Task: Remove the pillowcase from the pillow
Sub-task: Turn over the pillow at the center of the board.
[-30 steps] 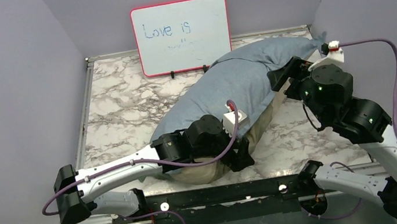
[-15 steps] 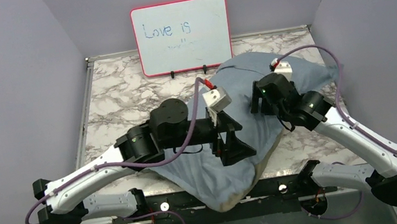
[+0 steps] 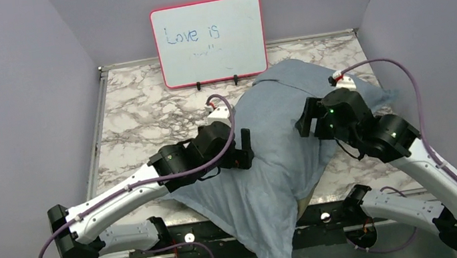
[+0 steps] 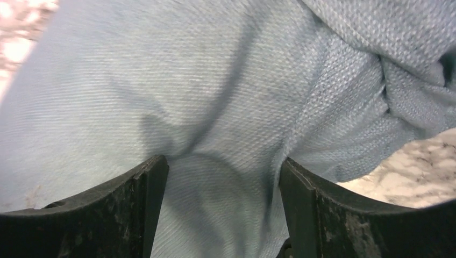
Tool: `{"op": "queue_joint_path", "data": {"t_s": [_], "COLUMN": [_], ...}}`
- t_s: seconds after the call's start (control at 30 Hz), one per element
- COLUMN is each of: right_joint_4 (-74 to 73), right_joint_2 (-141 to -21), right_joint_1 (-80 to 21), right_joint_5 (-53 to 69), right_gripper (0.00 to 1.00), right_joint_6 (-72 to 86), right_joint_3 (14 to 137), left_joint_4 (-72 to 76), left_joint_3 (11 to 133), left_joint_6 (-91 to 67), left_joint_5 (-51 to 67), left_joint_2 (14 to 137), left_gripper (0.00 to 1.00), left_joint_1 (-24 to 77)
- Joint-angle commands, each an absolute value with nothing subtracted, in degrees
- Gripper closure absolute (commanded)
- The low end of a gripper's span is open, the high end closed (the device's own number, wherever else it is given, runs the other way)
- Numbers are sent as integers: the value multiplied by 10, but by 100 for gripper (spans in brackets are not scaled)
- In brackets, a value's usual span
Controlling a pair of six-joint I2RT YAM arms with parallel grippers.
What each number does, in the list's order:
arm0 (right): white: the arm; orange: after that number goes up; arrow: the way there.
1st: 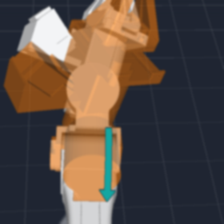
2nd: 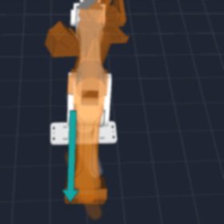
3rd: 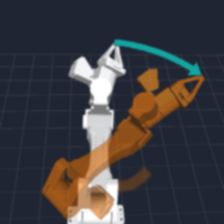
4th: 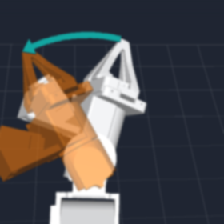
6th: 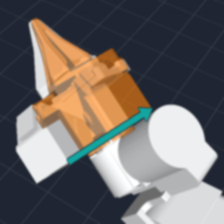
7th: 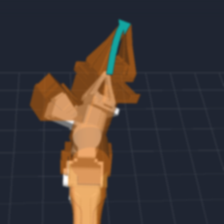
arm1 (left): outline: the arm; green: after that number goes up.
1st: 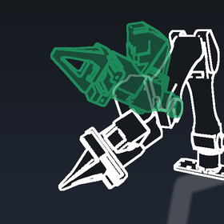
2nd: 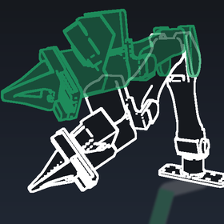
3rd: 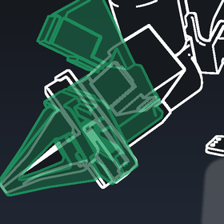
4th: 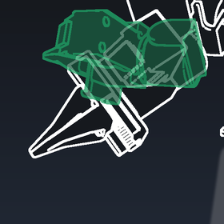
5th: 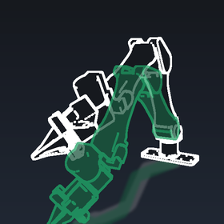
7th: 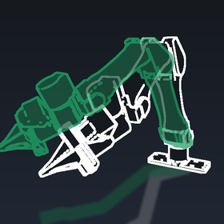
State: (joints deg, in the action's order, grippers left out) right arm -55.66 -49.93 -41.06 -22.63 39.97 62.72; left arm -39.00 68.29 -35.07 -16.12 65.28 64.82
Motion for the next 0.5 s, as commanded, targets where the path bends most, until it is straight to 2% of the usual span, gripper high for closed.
{"op": "queue_joint_path", "data": {"t_s": [0.0,0.13,0.27,0.47], "right_joint_4": [-524,-552,-576,-486], "right_joint_2": [-492,-552,-653,-738], "right_joint_1": [-411,-411,-411,-337], "right_joint_5": [-200,-306,-411,-292], "right_gripper": [19,16,9,5], "right_joint_6": [316,269,233,156], "right_joint_3": [716,782,829,842], "left_joint_4": [-449,-448,-447,-446], "left_joint_3": [614,575,544,516], "left_joint_6": [-471,-483,-489,-505], "left_joint_5": [-224,-186,-108,-7], "left_joint_2": [598,546,504,442], "left_gripper": [1,1,1,1], "left_joint_1": [622,621,621,621]}}
